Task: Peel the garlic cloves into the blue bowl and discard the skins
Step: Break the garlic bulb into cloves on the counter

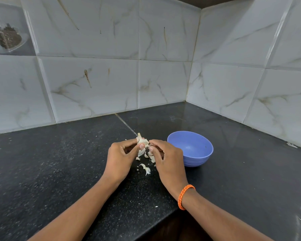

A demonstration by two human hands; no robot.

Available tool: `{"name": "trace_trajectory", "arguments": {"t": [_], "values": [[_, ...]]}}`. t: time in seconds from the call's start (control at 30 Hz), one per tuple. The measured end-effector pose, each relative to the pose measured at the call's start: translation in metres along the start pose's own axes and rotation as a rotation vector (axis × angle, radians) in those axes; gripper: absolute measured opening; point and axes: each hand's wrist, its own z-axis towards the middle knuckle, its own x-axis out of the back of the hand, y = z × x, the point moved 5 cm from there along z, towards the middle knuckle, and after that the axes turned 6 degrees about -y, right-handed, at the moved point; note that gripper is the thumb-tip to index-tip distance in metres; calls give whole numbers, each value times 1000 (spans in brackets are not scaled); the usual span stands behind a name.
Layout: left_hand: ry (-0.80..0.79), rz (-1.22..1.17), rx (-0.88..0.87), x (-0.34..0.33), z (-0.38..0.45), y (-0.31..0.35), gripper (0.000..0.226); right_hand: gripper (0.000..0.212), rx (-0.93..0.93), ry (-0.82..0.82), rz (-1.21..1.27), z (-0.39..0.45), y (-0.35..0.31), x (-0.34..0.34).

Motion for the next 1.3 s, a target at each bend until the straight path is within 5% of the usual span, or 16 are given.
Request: {"name": "trace_trajectory", "arguments": {"t": [0.43, 1.3], "values": [[3, -183, 53, 0, 1, -3, 19, 27, 1, -100, 318, 3, 2, -4], [8, -291, 104, -4, 3, -9, 15, 24, 38, 36, 69, 2, -2, 2]]}}
